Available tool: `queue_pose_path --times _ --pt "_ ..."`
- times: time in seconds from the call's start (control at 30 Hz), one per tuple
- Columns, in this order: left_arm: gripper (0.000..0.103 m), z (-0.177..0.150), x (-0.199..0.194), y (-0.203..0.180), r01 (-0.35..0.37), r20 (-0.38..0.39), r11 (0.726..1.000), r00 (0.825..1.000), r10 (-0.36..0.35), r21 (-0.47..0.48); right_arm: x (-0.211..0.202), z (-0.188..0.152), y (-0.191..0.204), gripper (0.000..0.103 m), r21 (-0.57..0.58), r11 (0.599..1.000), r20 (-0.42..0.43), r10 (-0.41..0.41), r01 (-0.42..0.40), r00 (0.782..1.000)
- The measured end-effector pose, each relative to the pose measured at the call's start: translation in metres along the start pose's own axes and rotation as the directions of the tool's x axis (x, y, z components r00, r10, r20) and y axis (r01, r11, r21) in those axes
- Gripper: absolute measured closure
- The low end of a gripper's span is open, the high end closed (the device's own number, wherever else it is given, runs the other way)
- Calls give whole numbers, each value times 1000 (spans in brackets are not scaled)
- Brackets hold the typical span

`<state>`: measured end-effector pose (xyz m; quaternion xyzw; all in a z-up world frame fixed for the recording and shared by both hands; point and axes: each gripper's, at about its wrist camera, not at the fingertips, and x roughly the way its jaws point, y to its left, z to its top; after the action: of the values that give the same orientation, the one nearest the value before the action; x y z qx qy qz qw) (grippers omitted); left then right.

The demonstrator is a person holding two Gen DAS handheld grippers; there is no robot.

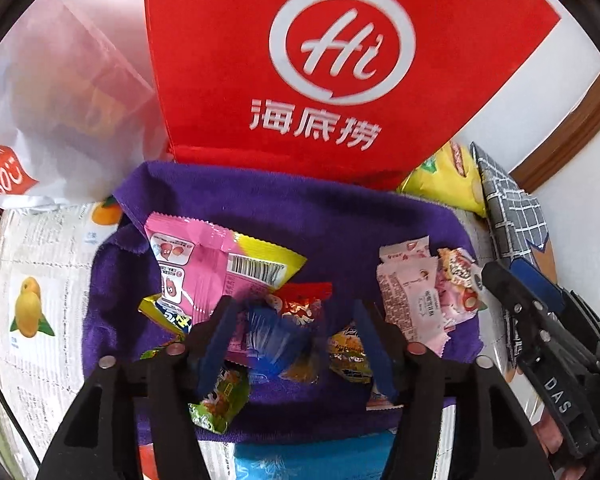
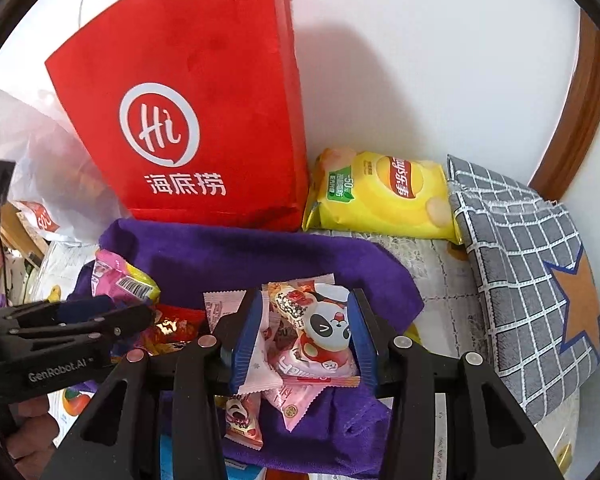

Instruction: Organize snacks

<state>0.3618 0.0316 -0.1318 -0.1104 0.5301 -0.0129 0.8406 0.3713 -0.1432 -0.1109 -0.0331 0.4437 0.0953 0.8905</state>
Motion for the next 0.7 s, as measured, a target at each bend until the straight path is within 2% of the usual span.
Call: queue_pose_path --times 0.23,0.37,0.43,0.57,0.7 --pt "40 -2 -36 -1 -35 59 999 998 35 5 -35 2 8 53 -33 997 84 -60 63 995" --pt "39 -10 -68 -7 -124 127 991 985 117 49 -67 -2 3 50 28 1000 124 -3 -1 992" --pt "38 -18 -85 -5 -139 167 990 977 130 40 -85 -7 4 49 35 999 115 18 -22 993" --pt "38 -42 -117 -3 -76 199 995 978 62 61 -122 -26 12 43 30 1000 134 -13 9 991" --pt "38 -82 -155 -8 -81 297 991 954 47 105 -156 -58 21 42 30 999 165 -20 15 986"
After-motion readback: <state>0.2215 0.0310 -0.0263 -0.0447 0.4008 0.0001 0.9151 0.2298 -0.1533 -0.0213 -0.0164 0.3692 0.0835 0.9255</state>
